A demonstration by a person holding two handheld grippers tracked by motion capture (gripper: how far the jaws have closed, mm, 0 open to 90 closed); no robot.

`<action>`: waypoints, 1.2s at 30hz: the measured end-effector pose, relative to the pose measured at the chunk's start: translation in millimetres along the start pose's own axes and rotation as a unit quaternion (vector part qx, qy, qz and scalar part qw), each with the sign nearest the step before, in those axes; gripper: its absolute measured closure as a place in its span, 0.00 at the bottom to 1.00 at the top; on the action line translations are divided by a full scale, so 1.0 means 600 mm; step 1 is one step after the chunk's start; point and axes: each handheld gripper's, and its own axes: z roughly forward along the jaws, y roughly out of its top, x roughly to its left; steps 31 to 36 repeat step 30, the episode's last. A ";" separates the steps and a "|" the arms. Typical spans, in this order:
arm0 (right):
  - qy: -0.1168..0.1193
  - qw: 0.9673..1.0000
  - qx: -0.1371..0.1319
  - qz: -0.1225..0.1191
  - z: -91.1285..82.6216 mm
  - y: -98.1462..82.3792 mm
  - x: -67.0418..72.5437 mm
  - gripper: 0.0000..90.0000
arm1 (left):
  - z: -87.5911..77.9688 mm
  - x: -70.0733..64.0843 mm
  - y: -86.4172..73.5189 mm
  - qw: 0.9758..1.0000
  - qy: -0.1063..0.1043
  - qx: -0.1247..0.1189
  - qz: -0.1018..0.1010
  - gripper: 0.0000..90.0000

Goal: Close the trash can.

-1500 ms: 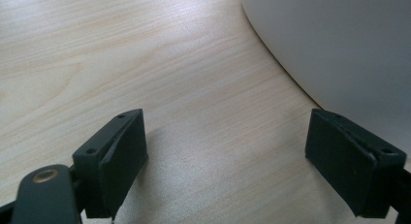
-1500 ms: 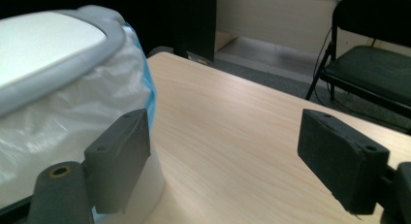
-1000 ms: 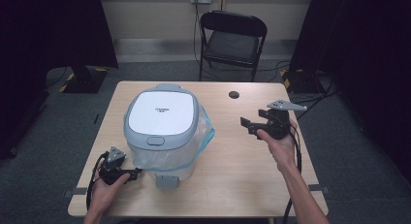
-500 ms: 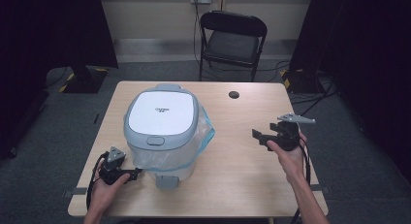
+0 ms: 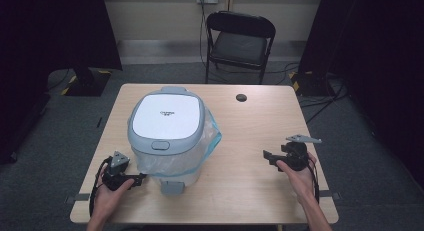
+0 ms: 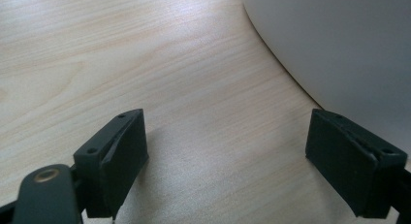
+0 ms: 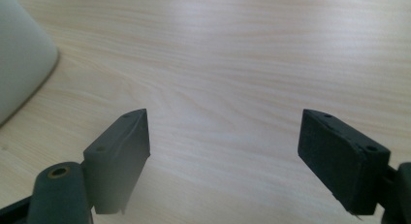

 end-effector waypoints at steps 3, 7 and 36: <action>-0.008 1.000 0.005 0.005 0.002 -0.012 -0.007 0.20 | 0.000 0.000 0.000 1.000 0.000 0.001 0.000 0.16; -0.021 1.000 0.015 0.010 0.007 -0.029 -0.013 0.21 | 0.000 0.000 0.000 1.000 0.000 0.001 -0.001 0.16; -0.093 0.995 0.022 -0.032 0.037 -0.073 -0.006 0.17 | 0.000 0.000 0.000 1.000 0.000 0.001 -0.001 0.16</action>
